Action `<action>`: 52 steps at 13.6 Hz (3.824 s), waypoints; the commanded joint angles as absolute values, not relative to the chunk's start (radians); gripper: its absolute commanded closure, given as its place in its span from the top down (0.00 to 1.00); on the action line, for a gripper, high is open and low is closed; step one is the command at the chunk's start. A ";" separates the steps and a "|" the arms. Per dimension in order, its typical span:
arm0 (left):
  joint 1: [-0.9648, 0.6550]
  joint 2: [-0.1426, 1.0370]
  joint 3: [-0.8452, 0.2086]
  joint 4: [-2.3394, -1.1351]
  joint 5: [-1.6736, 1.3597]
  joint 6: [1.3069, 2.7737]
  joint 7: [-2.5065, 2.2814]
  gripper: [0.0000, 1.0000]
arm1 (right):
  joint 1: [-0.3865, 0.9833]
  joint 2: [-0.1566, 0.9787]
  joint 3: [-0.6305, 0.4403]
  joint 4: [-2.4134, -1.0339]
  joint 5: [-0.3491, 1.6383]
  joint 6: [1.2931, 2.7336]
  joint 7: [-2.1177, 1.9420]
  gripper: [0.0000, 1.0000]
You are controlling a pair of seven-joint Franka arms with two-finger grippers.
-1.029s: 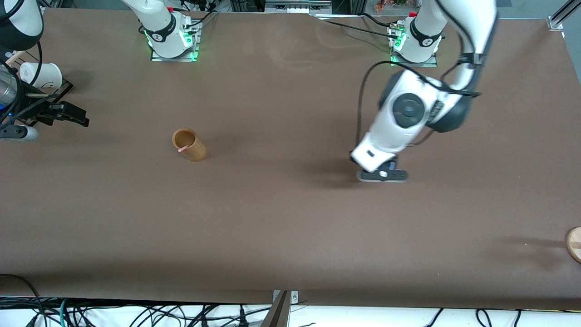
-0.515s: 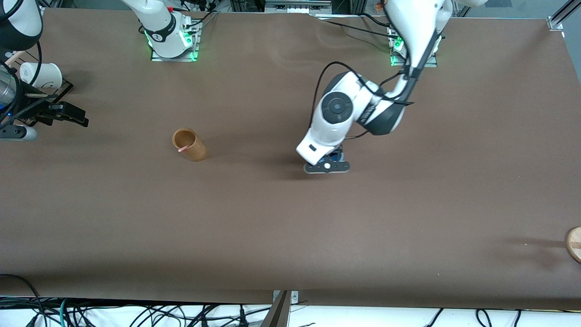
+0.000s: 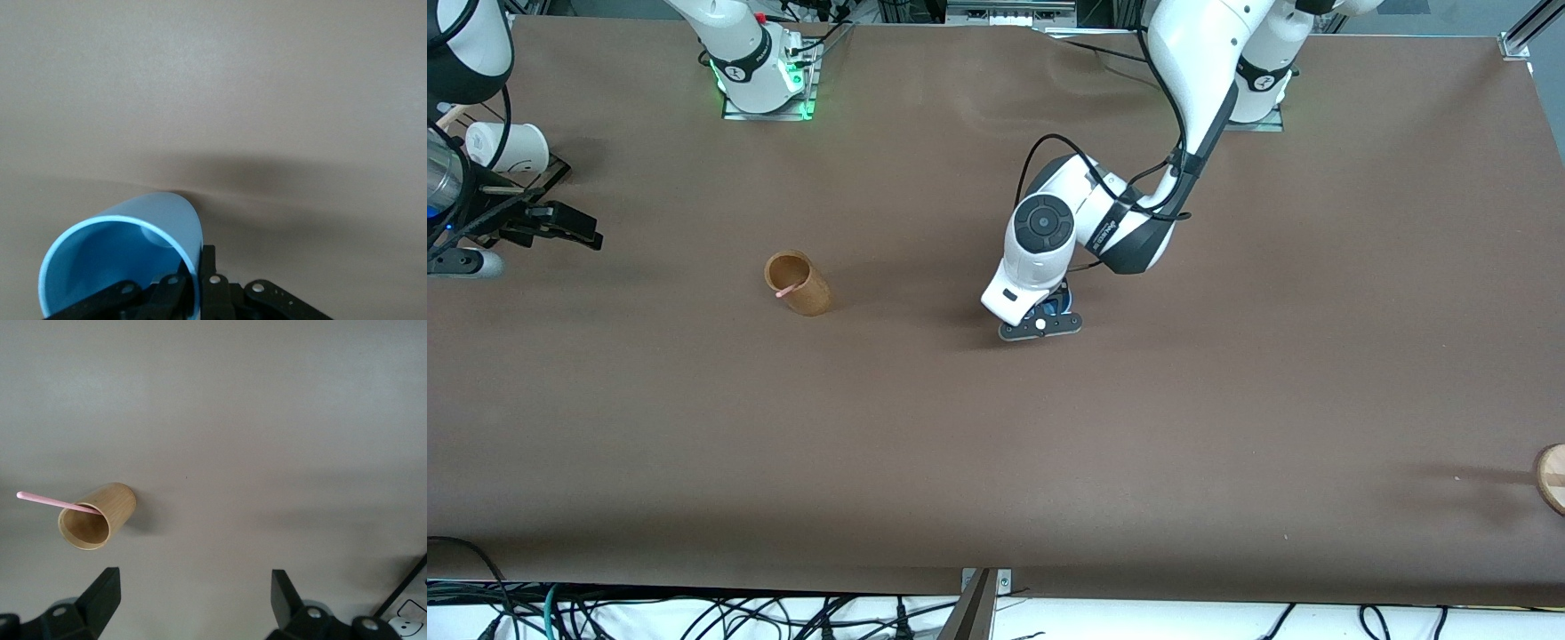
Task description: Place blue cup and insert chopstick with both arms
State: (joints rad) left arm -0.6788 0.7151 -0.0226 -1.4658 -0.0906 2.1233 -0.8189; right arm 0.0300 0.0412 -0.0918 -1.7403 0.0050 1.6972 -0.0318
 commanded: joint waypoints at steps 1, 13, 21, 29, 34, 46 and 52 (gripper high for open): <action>-0.693 0.738 -0.006 -1.427 -0.107 2.108 -0.833 0.00 | 0.032 0.049 -0.092 -1.715 0.018 1.677 -0.031 1.00; -0.643 0.595 0.005 -1.392 -0.161 1.938 -0.864 1.00 | 0.235 0.103 -0.055 -1.723 0.026 1.749 -0.014 0.99; -0.290 0.368 0.003 -1.328 -0.158 1.688 -0.467 1.00 | 0.308 0.225 -0.054 -1.824 0.054 1.948 -0.014 0.89; 0.034 0.232 0.000 -1.345 -0.114 1.506 -0.046 1.00 | 0.350 0.305 -0.055 -1.845 0.052 1.996 -0.017 0.54; 0.047 0.149 0.000 -1.416 -0.047 1.537 -0.023 1.00 | 0.353 0.308 -0.054 -1.871 0.051 1.985 -0.023 0.45; 0.031 0.066 -0.031 -1.537 -0.035 1.542 0.058 1.00 | 0.354 0.293 -0.031 -1.849 0.051 1.962 -0.017 0.00; 0.029 0.078 -0.032 -1.528 -0.035 1.534 0.049 1.00 | 0.356 0.232 0.004 -1.669 0.025 1.758 0.012 0.00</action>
